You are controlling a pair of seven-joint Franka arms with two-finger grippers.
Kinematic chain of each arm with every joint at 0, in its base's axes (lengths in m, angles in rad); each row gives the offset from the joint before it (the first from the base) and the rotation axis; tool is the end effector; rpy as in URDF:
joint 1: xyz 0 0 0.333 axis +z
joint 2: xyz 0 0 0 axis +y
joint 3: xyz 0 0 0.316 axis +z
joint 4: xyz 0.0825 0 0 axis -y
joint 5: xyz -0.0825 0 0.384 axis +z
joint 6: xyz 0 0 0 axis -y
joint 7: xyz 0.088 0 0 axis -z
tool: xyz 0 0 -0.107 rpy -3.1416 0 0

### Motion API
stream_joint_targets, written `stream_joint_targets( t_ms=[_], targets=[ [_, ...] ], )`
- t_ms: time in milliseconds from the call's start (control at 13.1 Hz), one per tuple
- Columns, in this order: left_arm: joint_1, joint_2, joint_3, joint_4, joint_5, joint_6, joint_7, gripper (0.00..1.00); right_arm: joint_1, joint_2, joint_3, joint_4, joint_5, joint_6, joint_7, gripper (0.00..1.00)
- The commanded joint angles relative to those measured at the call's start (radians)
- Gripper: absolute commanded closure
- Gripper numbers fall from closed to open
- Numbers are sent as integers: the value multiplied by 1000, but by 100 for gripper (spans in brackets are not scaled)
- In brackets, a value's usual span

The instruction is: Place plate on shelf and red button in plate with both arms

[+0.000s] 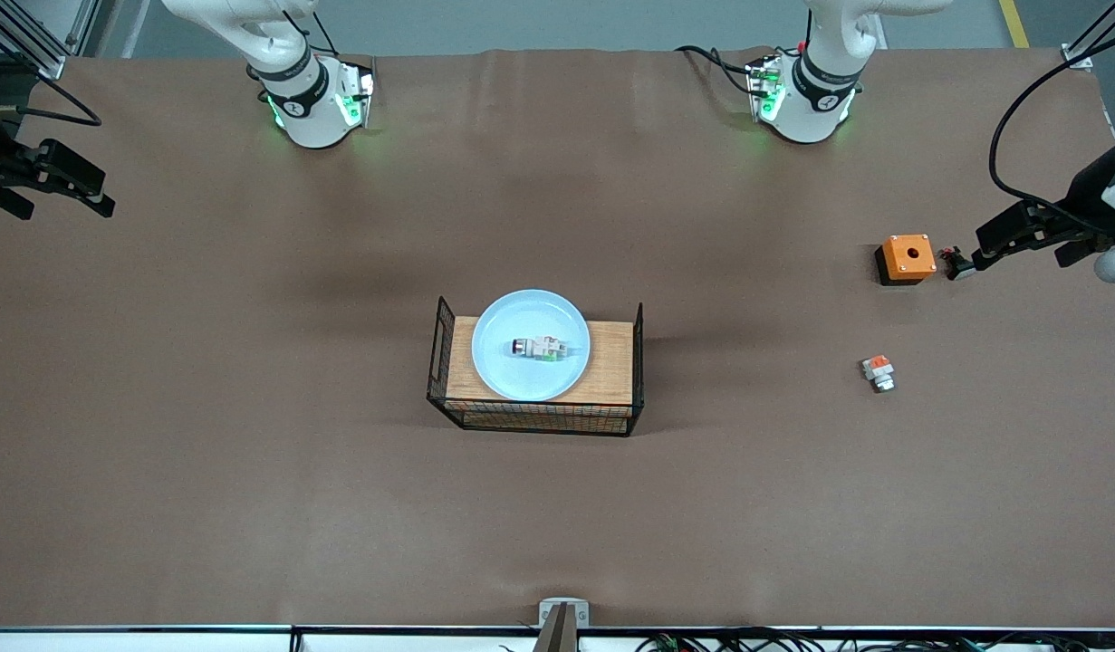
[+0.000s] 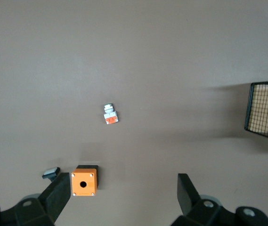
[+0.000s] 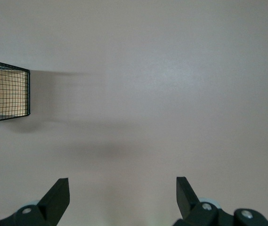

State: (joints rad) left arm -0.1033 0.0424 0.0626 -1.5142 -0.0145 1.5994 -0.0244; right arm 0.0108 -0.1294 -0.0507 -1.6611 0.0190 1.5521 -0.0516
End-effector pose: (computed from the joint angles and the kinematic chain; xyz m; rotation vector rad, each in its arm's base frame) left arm 0.5705 -0.0256 0.6301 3.1275 -0.0255 0.0664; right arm 0.5113 -0.0202 0.6492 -3.1168 -0.0196 -0.0333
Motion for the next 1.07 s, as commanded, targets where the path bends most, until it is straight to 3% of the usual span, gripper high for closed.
stream_joint_targets(
  t_ms=[0, 989],
  targets=[
    [4, 4, -1, 23, 22, -1, 44, 0, 1, -27, 0, -17, 4, -4, -16, 0],
    [5, -4, -1, 26, 7, -6, -19, 0, 11, -36, 6, -22, 4, -6, 12, 0]
  ],
)
